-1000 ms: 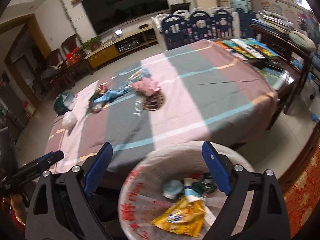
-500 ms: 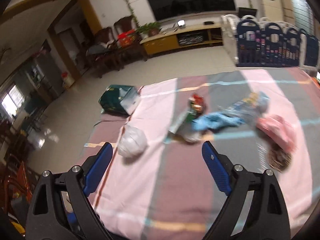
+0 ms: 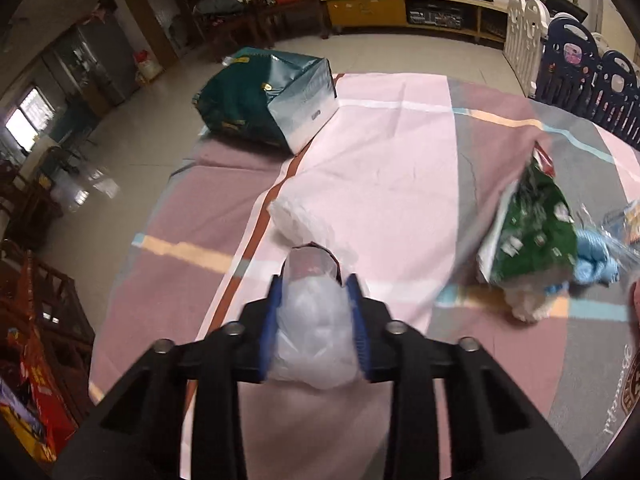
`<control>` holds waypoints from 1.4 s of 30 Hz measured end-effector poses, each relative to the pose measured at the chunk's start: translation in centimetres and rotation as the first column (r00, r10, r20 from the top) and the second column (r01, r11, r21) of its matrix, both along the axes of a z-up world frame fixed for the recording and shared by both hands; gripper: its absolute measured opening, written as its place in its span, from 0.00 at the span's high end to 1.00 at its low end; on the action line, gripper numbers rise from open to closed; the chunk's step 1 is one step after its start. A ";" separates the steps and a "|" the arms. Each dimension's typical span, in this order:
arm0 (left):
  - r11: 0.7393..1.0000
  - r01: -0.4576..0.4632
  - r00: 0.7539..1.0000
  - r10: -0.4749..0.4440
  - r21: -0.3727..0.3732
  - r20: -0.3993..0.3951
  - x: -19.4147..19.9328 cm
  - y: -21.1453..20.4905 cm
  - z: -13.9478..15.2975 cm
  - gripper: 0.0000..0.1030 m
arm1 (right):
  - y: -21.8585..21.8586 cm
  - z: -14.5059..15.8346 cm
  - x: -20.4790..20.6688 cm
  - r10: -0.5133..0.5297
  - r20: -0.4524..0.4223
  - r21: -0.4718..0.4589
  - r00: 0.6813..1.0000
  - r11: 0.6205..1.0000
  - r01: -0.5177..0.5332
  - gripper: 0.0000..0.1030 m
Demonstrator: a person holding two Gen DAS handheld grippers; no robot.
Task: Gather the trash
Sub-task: 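Move both tools back to the table and grasp the white plastic bag with the right tool, then grasp the white plastic bag with the left tool while the right tool grasps the pink plastic bag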
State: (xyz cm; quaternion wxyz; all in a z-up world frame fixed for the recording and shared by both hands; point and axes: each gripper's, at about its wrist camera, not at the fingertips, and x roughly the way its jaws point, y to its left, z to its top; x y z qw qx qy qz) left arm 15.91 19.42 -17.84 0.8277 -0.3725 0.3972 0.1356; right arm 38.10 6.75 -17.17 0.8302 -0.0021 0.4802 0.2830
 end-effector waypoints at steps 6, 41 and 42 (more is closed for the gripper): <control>0.999 0.011 1.000 -0.011 0.031 0.003 0.2 -0.5 0.1 0.18 | -8.0 1.6 -5.2 -0.031 -0.048 0.193 0.998 0.980 0.040 0.78; 0.818 0.566 0.823 -0.552 0.107 -0.135 10.2 -14.8 -2.8 0.60 | -29.8 5.1 -8.1 -0.485 0.151 0.069 0.862 0.875 0.480 0.28; 0.806 0.577 0.816 -0.563 0.130 -0.133 9.9 -15.0 -2.6 0.62 | -29.7 5.1 -6.8 -0.500 0.169 0.046 0.850 0.865 0.499 0.28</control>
